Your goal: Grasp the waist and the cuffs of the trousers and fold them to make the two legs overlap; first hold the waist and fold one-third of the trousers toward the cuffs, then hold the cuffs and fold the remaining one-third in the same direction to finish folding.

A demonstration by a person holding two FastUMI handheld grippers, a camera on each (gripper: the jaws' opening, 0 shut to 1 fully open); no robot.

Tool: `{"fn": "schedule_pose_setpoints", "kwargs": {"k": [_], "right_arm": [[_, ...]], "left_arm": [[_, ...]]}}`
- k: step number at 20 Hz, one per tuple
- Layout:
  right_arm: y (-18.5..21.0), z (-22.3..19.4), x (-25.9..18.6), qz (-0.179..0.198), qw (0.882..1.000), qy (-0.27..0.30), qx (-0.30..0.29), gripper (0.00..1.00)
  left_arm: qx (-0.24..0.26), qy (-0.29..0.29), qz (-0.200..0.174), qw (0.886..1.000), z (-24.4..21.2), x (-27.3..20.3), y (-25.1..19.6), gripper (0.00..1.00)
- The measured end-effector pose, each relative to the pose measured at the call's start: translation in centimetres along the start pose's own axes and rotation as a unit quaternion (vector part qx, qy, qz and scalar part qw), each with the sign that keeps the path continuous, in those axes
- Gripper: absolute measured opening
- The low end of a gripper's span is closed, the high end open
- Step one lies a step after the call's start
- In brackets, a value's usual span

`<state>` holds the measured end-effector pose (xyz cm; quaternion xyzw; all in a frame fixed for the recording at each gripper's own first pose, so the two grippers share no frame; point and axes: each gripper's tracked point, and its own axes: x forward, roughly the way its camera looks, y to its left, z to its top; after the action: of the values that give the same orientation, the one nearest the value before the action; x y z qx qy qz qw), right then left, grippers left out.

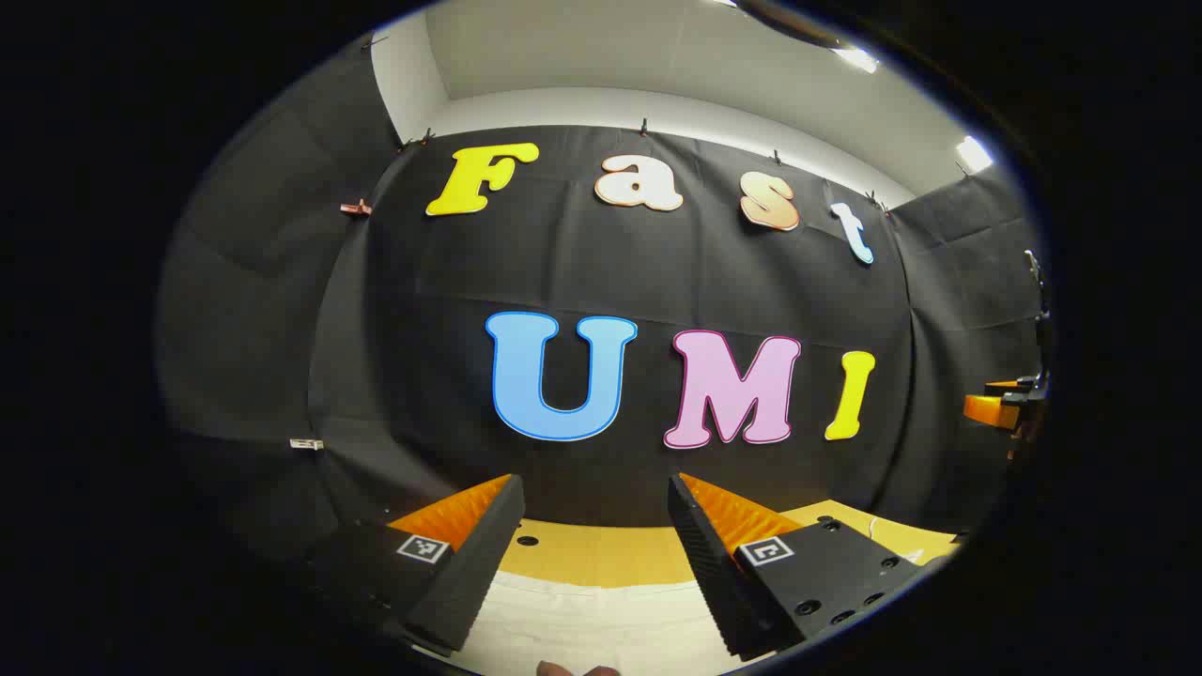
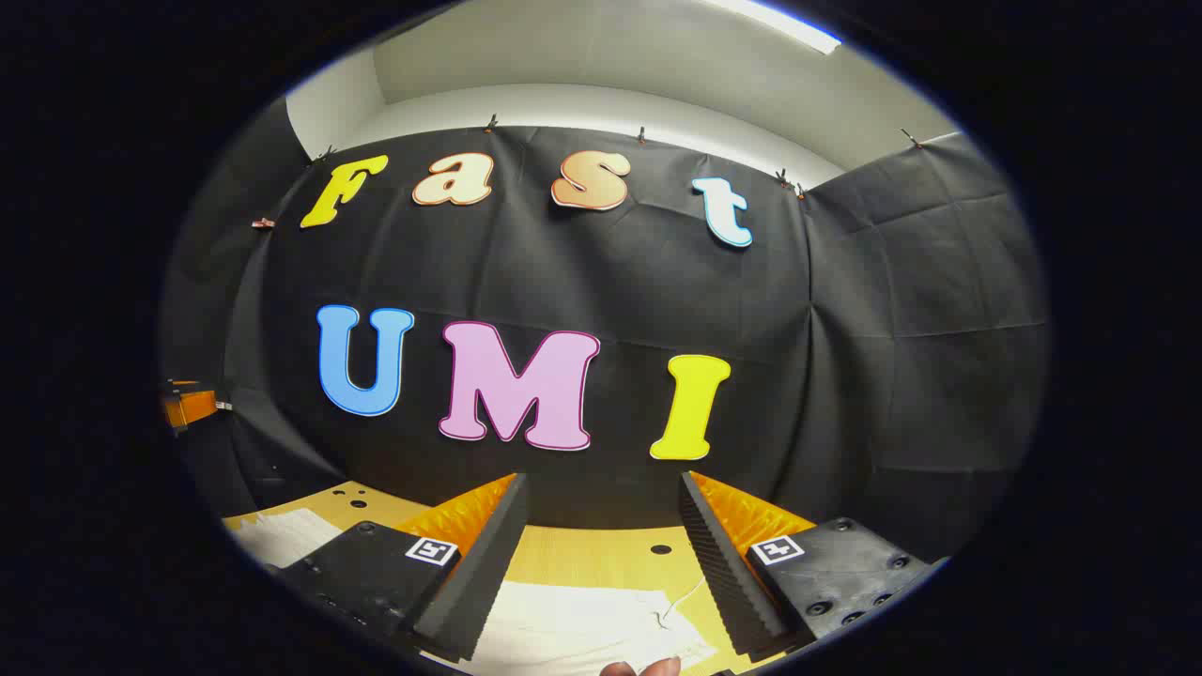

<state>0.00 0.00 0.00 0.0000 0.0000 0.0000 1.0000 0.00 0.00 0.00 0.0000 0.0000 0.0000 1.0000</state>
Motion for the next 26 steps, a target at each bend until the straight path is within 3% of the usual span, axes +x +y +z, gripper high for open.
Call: {"fn": "schedule_pose_setpoints", "kwargs": {"k": [9,18,21,26], "right_arm": [[1.9,-0.5,-0.3,0.019,1.0,0.011,-0.021,0.97],[1.7,-1.3,-1.4,0.019,0.998,0.025,-0.049,0.97],[1.1,-2.7,-2.1,0.013,0.997,0.046,-0.054,0.97],[-1.0,-5.1,-3.2,-0.006,0.994,0.08,-0.069,0.98]], "left_arm": [[0.015,0.032,0.013,0.999,-2.1,-2.8,3.0,0.96],[0.112,0.091,-0.023,0.989,-7.7,-5.8,6.5,0.96],[0.18,0.14,-0.046,0.972,-11.7,-6.5,7.1,0.98],[0.303,0.232,-0.107,0.918,-19.5,-9.6,8.4,0.98]]}}
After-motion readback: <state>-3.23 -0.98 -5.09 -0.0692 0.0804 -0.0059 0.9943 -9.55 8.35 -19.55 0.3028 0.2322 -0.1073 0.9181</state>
